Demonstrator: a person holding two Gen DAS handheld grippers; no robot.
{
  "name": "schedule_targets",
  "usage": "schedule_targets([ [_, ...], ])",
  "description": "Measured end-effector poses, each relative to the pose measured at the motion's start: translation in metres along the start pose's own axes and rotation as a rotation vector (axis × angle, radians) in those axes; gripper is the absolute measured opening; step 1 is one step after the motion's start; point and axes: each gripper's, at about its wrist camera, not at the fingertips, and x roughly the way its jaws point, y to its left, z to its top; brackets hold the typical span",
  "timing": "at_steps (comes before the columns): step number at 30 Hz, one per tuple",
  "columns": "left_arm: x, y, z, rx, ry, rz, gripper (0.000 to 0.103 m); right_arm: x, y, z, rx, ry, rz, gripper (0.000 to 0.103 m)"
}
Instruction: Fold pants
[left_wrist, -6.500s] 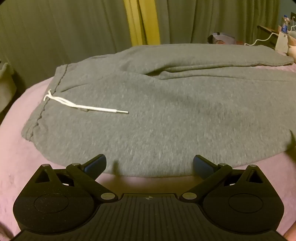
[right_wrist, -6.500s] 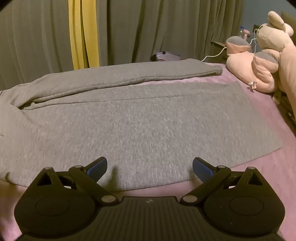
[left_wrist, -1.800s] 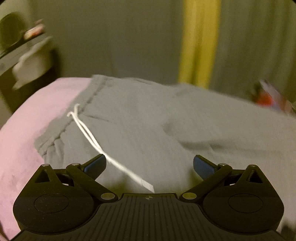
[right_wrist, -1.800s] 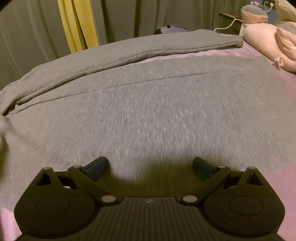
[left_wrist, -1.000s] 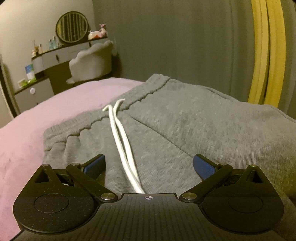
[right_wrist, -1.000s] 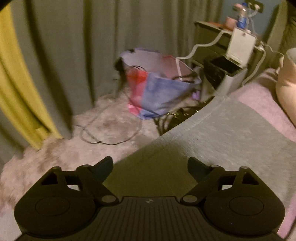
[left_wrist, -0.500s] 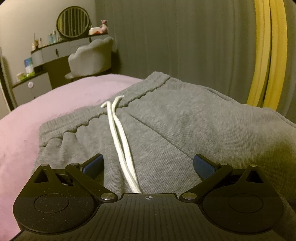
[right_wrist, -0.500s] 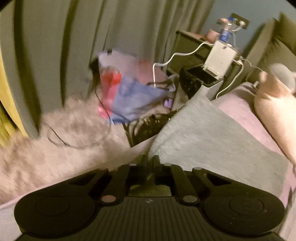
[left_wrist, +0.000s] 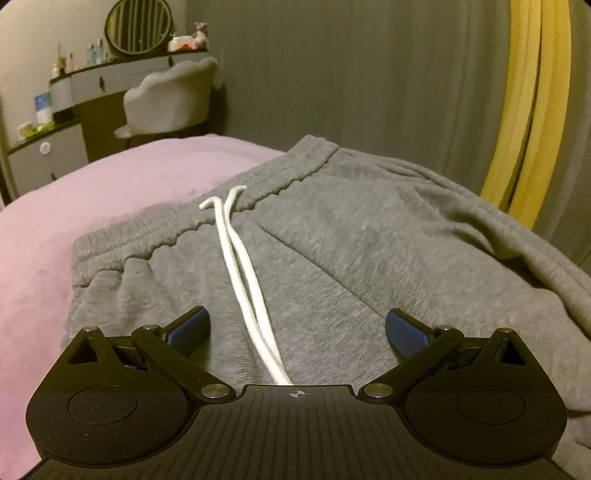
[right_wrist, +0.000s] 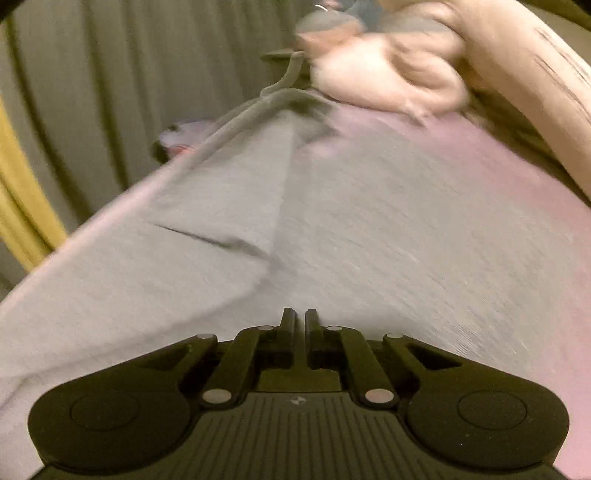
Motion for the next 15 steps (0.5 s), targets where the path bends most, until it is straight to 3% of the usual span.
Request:
schedule_targets([
  [1,-0.002,0.002,0.002,-0.011,0.005,-0.009,0.103,-0.003,-0.003,0.003,-0.009,-0.018,0.011,0.008],
  [2,-0.005,0.005,0.005,-0.025,0.006,-0.028,0.103,-0.006,0.000,0.009,-0.037,-0.035,0.006,0.017],
  [4,-0.011,0.008,0.011,-0.046,0.018,-0.094,0.103,-0.017,0.010,0.018,-0.099,-0.141,0.017,0.032],
  [5,-0.013,0.009,0.014,-0.042,0.023,-0.114,0.103,-0.020,0.020,0.021,-0.163,-0.197,0.040,0.044],
  [7,-0.020,0.007,0.018,-0.011,0.008,-0.148,0.103,-0.018,0.045,0.021,-0.319,-0.256,0.063,0.057],
  [9,-0.027,0.006,0.021,-0.003,0.030,-0.197,0.103,-0.005,0.070,0.022,-0.489,-0.279,0.083,0.058],
  [12,-0.034,0.007,0.032,-0.056,0.100,-0.344,0.103,0.036,0.100,0.013,-0.742,-0.274,-0.064,0.058],
  [13,-0.038,0.006,0.035,-0.067,0.105,-0.390,0.103,0.048,0.105,0.011,-0.792,-0.264,-0.092,0.048],
  [14,-0.041,0.002,0.039,-0.062,0.103,-0.427,0.103,0.056,0.107,0.009,-0.812,-0.283,-0.096,0.016],
  [15,-0.042,-0.003,0.044,-0.038,0.108,-0.460,0.103,0.059,0.107,0.009,-0.811,-0.292,-0.093,0.005],
])
